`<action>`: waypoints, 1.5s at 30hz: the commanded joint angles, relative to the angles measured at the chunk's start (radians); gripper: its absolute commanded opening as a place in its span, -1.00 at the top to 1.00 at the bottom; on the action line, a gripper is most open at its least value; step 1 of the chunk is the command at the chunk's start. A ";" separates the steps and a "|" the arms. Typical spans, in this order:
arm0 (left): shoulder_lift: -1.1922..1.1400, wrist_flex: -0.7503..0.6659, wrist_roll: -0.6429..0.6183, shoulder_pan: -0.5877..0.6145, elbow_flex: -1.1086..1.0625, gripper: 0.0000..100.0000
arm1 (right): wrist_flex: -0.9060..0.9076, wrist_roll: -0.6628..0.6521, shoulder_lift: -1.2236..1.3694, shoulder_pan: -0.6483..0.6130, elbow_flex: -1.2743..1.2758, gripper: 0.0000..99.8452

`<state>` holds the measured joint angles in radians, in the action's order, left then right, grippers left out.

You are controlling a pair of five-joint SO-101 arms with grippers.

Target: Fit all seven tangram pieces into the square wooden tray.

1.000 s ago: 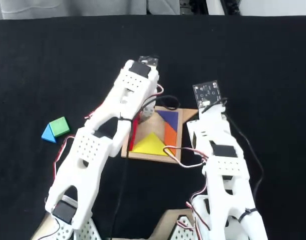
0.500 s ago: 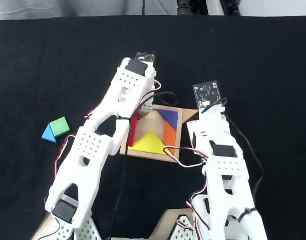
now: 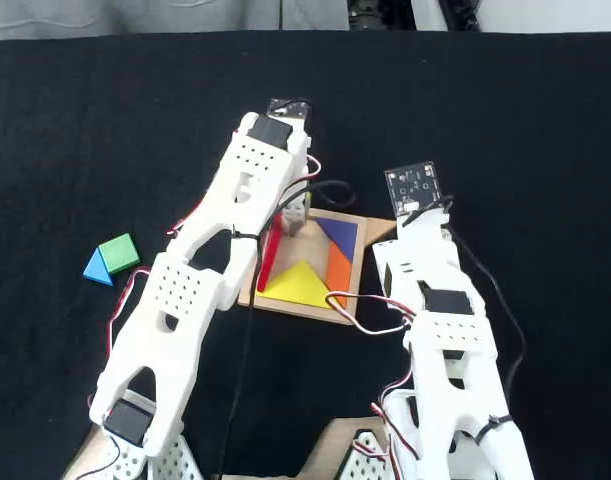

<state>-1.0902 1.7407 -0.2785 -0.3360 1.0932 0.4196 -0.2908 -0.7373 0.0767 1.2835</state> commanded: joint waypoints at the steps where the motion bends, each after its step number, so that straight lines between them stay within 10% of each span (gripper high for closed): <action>1: 0.020 0.009 0.048 0.010 0.058 0.61 | -0.012 -0.011 -0.033 -0.006 -0.007 0.96; 22: 0.267 0.020 0.066 -0.064 -0.038 0.61 | -0.012 -0.011 -0.033 -0.006 -0.007 0.96; 29: 0.244 -0.098 0.279 -0.166 -0.203 0.61 | -0.012 -0.005 -0.035 0.058 -0.019 0.96; 45: 0.124 -0.106 0.287 -0.050 -0.173 0.61 | -0.012 -0.003 -0.035 0.057 -0.022 0.96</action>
<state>-0.9797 1.6180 -0.0023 -0.4066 0.8784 0.4196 -0.2908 -0.7373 0.1227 1.2835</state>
